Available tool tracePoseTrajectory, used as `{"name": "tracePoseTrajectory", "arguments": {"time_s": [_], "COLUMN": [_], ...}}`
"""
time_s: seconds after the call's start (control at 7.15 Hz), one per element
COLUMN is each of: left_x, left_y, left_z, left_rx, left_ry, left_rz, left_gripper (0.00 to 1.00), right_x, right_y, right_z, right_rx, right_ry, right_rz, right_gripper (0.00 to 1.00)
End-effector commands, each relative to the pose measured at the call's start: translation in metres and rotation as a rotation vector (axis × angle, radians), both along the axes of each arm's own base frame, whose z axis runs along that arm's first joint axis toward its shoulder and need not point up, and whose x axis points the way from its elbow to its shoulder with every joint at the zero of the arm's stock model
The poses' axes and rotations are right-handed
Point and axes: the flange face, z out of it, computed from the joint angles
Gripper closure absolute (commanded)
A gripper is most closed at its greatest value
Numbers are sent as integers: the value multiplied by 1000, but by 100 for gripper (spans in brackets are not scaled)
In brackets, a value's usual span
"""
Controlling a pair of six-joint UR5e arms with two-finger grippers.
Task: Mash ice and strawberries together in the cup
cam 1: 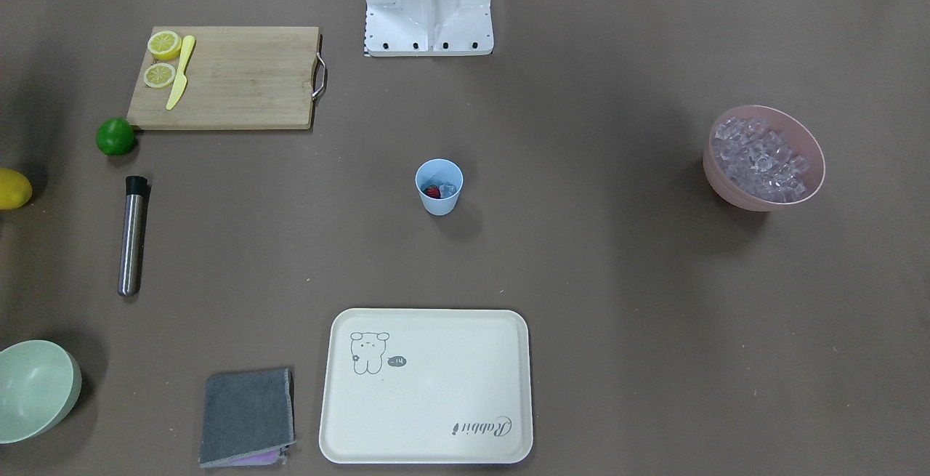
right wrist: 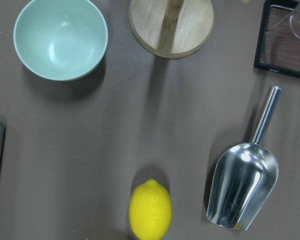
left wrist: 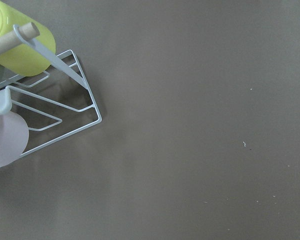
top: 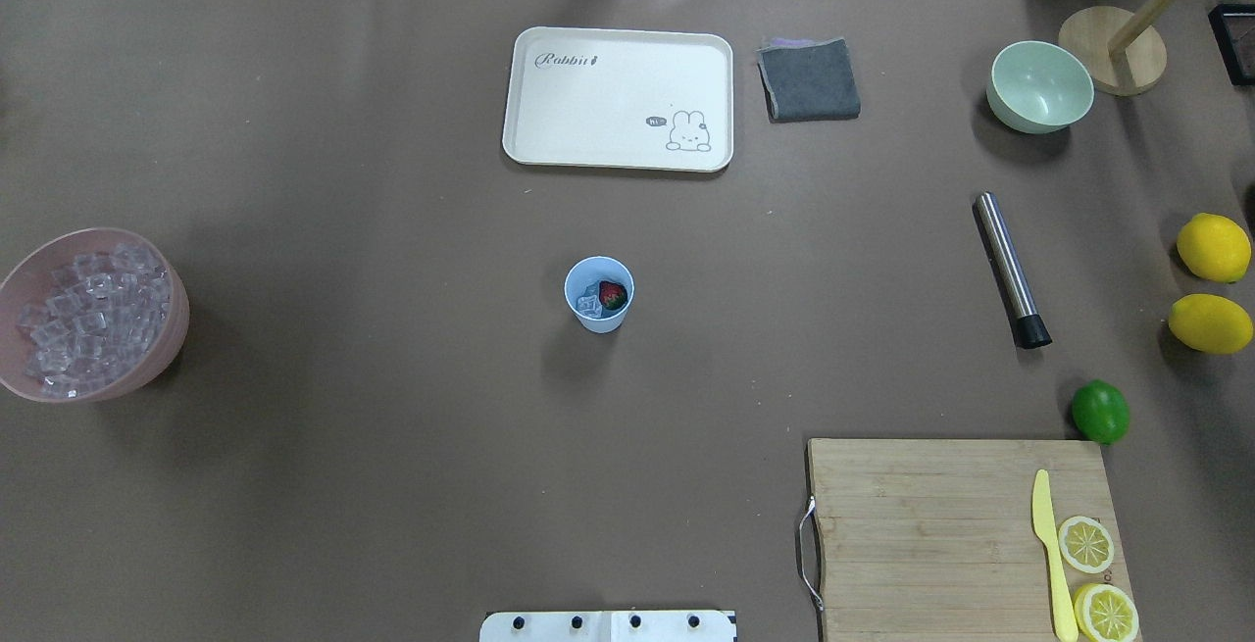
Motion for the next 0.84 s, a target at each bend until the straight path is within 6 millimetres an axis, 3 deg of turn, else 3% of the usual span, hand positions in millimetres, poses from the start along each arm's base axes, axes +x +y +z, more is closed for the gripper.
{"name": "tracePoseTrajectory", "arguments": {"time_s": [0.0, 0.7], "left_x": [-4, -5], "left_y": [-1, 6], "left_z": [0, 9], "left_rx": [-18, -64], "left_ry": [0, -2], "left_rz": [-5, 3], "left_gripper": [3, 3], "right_x": [0, 0], "right_y": [-1, -1], "right_z": [-3, -16], "right_rx": [7, 31], "right_ry": [2, 2], "right_rz": [-1, 5], "right_gripper": [1, 1]}}
